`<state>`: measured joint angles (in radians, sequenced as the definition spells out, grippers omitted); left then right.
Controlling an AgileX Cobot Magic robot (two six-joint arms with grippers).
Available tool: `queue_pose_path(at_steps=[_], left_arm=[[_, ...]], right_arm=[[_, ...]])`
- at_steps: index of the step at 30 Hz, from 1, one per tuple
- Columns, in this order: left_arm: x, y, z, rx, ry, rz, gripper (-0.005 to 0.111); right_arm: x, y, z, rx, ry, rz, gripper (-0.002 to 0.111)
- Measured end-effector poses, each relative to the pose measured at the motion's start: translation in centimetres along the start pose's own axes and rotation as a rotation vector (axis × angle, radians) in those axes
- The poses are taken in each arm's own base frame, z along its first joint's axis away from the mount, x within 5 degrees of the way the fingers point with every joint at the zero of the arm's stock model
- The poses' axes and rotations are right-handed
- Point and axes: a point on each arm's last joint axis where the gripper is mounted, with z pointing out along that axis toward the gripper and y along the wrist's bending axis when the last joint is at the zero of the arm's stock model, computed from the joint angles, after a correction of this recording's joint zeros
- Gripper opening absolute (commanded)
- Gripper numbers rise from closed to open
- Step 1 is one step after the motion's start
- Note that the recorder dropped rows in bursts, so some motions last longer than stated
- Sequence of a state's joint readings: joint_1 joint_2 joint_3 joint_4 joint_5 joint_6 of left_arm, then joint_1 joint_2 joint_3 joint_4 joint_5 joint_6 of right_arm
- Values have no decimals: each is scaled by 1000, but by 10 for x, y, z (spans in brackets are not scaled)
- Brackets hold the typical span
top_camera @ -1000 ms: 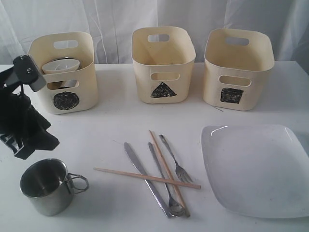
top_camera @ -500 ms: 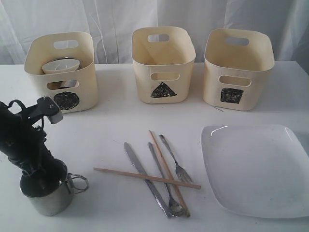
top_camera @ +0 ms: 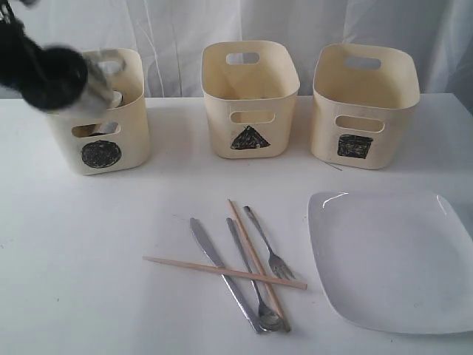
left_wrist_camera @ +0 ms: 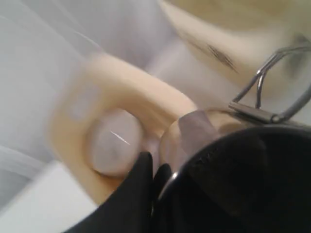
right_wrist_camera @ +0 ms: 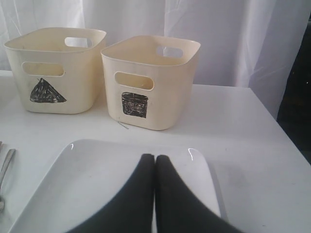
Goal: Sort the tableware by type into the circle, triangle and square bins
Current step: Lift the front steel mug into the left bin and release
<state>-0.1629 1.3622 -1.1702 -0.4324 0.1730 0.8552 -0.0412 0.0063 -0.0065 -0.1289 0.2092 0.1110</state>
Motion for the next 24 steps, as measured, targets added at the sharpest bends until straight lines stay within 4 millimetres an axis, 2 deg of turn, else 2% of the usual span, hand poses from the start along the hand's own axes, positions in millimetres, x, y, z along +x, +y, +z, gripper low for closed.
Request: queue_pose_path(at_steps=[3, 5, 7, 9, 12, 14, 17, 20, 22, 24], left_arm=[[-21, 29, -8, -293, -218, -98, 0], [-23, 41, -3, -424, -302, -170, 0], [-17, 49, 14, -518, -364, -248, 0], [-5, 50, 45, -543, -384, -258, 5], [10, 47, 95, -490, -359, -211, 20], [22, 42, 131, -416, -281, -178, 29], [38, 35, 167, -318, -155, -183, 45], [44, 31, 182, -242, -58, -215, 56], [41, 31, 183, -206, -19, -228, 59], [26, 36, 174, -184, -11, -236, 59]], right_arm=[[0, 0, 0, 0, 0, 0, 0], [0, 0, 0, 0, 0, 0, 0], [0, 0, 0, 0, 0, 0, 0], [0, 0, 0, 0, 0, 0, 0], [0, 0, 0, 0, 0, 0, 0], [0, 0, 0, 0, 0, 0, 0], [0, 0, 0, 0, 0, 0, 0], [0, 0, 0, 0, 0, 0, 0], [0, 0, 0, 0, 0, 0, 0], [0, 0, 0, 0, 0, 0, 0]])
